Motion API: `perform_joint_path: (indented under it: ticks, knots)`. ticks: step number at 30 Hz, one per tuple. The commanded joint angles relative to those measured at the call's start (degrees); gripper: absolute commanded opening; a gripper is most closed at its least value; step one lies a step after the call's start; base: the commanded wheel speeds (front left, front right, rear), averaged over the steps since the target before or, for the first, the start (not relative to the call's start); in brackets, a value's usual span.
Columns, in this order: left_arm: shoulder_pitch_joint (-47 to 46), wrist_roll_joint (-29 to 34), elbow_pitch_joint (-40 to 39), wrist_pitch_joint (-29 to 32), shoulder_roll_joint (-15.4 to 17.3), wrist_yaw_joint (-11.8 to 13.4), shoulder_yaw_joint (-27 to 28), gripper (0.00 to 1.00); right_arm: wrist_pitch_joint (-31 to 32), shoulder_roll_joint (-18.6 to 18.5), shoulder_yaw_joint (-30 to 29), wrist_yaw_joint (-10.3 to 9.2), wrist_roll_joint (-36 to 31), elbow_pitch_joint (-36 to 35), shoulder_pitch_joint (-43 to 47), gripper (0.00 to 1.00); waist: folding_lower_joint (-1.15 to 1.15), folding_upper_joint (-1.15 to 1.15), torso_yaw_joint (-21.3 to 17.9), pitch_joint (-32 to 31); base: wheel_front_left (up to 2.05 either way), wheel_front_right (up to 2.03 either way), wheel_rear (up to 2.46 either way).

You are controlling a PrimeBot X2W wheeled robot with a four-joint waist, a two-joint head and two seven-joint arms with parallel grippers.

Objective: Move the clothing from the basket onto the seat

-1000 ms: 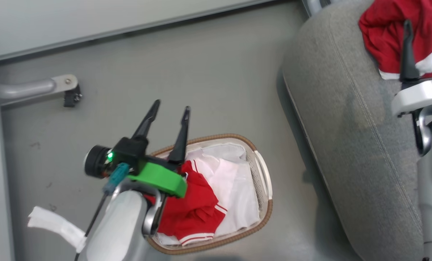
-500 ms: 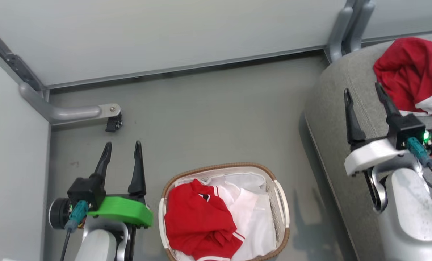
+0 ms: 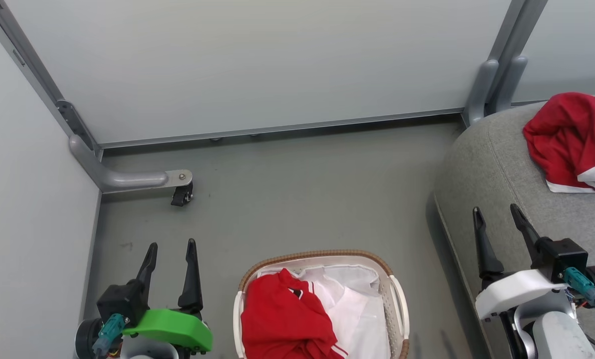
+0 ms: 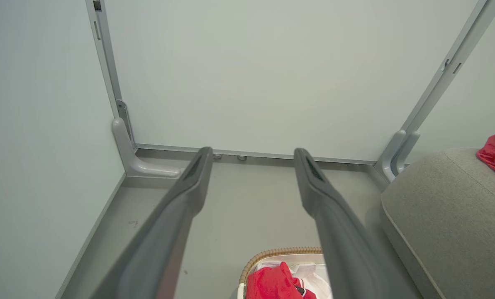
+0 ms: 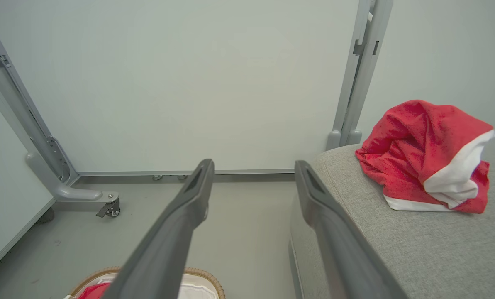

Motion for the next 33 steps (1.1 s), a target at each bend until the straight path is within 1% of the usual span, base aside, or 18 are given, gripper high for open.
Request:
perform_joint_path:
  ticks: [1,7,33]
  knots:
    - [0.7,-0.3,0.0,0.0,0.1,0.4,0.3,1.00,-0.1,-0.2,0.2,-0.08,0.6,-0.5,1.1,1.00,0.01,0.00,0.0,-0.3,0.00,0.00,0.00]
    - [1.3,-0.4,-0.1,0.0,0.1,0.5,0.7,1.00,-0.1,-0.2,1.1,-0.08,0.8,-0.8,2.5,1.00,0.01,0.00,-0.3,-0.6,0.00,0.00,0.00]
    - [0.9,-0.1,0.1,0.0,0.1,0.0,0.4,1.00,-0.1,-0.2,1.4,-0.08,1.0,-0.3,2.0,1.00,0.01,0.00,-0.4,-0.5,0.00,0.00,0.00]
